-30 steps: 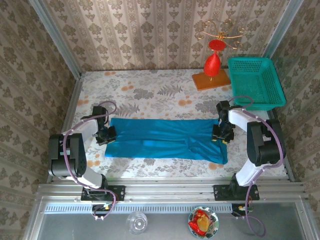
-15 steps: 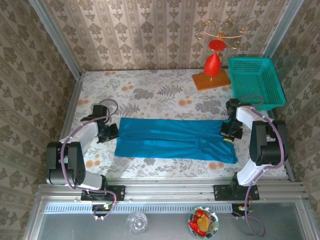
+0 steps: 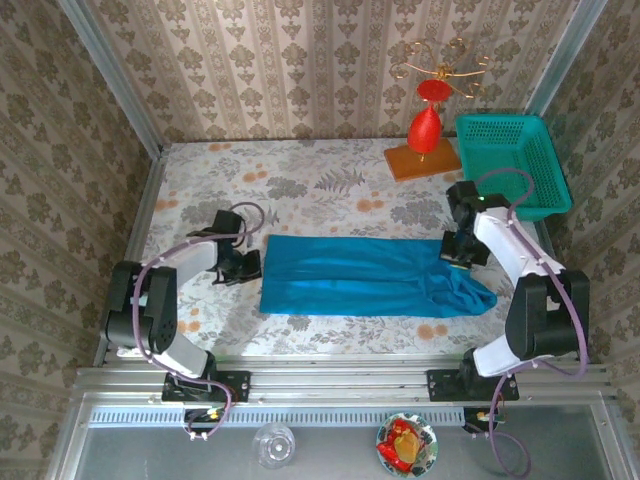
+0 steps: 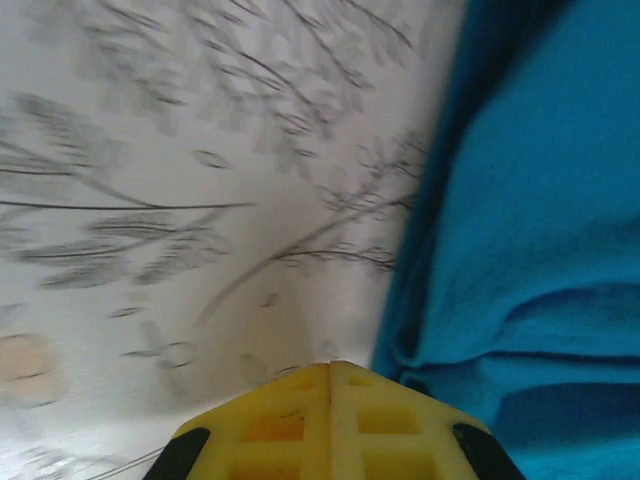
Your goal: Fold the inside-out t-shirt
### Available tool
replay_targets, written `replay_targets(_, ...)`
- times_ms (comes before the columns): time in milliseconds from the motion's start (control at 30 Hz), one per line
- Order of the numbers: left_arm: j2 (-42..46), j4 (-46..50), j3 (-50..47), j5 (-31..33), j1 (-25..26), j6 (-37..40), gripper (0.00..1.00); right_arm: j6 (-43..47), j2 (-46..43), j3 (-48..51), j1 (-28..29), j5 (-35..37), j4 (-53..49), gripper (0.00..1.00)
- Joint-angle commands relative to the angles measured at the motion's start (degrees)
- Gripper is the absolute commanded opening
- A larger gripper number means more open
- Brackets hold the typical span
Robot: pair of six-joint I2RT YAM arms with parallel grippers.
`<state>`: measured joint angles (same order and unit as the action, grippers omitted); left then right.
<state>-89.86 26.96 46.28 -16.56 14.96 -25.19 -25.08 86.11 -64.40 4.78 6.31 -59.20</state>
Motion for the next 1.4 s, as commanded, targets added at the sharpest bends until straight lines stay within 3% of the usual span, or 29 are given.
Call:
replay_targets(0, -1.89, -1.73, 1.43, -1.56, 1.29, -2.06, 0.01, -3.83, 0.93, -2.23, 5.71, -10.16, -2.54, 0.0)
replay_targets(233, -5.05, -3.0, 0.68, -3.37, 1.93, -1.3, 0.0, -8.51, 5.42, -6.51, 17.02, -18.93, 0.22, 0.0)
replay_targets(567, -6.0, -7.11, -1.18, -6.25, 3.67, -2.5, 0.0, -12.48, 15.77, -18.21, 29.02, -23.9, 3.2, 0.0)
replay_targets(1033, -8.2, -9.48, -1.59, -6.69, 6.31, -3.29, 0.0, -15.78, 28.18, -34.42, 36.02, -30.69, 6.38, 0.0)
replay_targets(1367, -6.6, -8.05, -1.45, -5.21, 6.4, -2.74, 0.0, -16.43, 34.65, -41.49, 37.63, -36.37, 8.33, 0.0)
